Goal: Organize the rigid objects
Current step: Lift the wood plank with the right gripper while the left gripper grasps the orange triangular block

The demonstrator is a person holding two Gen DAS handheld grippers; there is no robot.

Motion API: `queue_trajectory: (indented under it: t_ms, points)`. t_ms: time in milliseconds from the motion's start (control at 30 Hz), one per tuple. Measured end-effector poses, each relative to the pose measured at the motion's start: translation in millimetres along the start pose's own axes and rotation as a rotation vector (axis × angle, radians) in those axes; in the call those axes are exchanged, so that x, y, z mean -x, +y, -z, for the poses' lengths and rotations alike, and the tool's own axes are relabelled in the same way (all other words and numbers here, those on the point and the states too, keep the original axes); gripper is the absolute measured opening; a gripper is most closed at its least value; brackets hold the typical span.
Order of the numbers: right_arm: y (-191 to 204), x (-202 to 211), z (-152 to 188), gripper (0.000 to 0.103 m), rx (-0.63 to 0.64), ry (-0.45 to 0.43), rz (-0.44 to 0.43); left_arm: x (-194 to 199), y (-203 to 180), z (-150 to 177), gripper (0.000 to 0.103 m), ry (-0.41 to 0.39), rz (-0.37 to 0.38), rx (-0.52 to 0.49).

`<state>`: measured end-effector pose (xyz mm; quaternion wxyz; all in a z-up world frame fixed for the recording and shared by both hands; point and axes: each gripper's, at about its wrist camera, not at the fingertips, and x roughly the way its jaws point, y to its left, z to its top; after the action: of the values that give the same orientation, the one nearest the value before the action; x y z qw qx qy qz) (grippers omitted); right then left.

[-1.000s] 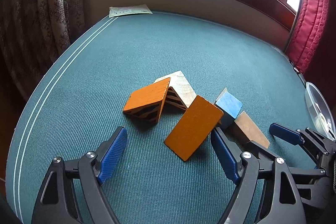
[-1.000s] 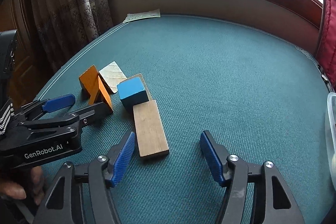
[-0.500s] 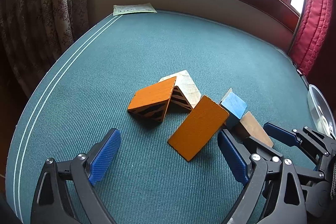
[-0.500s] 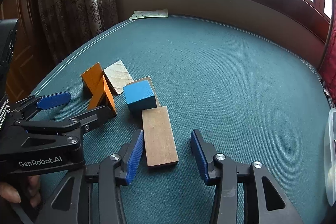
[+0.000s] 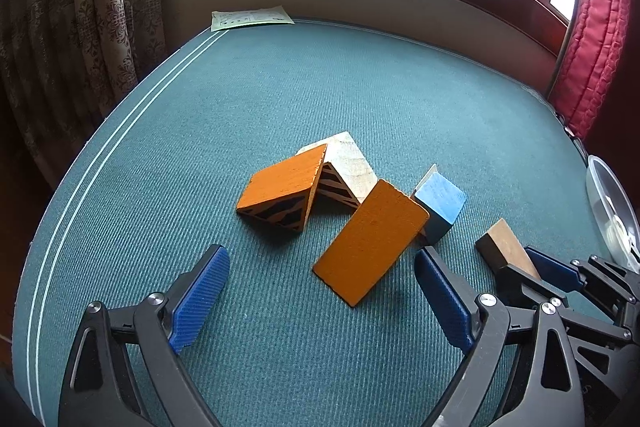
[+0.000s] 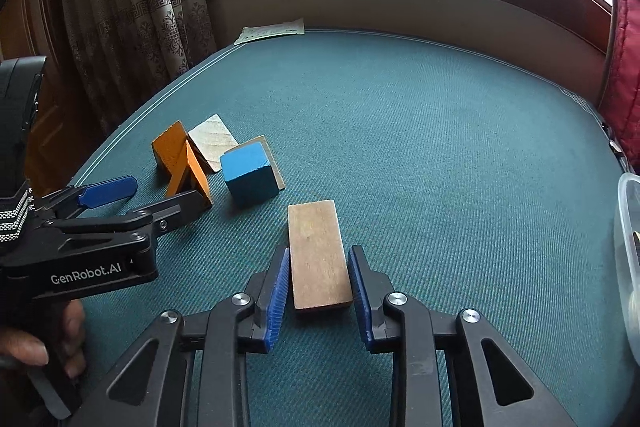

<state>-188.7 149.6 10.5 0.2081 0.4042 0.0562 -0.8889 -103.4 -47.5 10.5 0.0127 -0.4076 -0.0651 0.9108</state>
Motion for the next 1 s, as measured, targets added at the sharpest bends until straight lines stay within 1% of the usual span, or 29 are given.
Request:
queue_trajectory:
  t_ms: [300,433,500,533,733,933,967,1000]
  points:
    - [-8,9,14,0.031,-0.031,-0.002,0.005,-3,-11,-1,0.094,0.007,-0.008,-0.036]
    - [-12,13,18,0.031,-0.051,-0.005,0.003,-4,-15,-1,0.091,0.01,-0.012,-0.052]
    - [-13,14,19,0.031,-0.061,-0.007,0.002,-4,-17,-1,0.085,0.011,-0.012,-0.059]
    - [-14,15,20,0.031,-0.065,-0.007,0.001,-4,-17,-1,0.084,0.01,-0.014,-0.063]
    - [-15,14,19,0.031,-0.072,-0.008,-0.001,-4,-20,-2,0.071,0.004,-0.007,-0.08]
    - [-15,14,21,0.031,-0.08,-0.011,-0.006,-3,-22,-3,0.054,-0.003,0.0,-0.088]
    - [-17,15,21,0.031,-0.081,-0.011,-0.008,-3,-22,-3,0.048,-0.004,0.008,-0.088]
    - [-17,15,21,0.031,-0.081,-0.011,-0.008,-2,-23,-2,0.047,-0.006,0.01,-0.09]
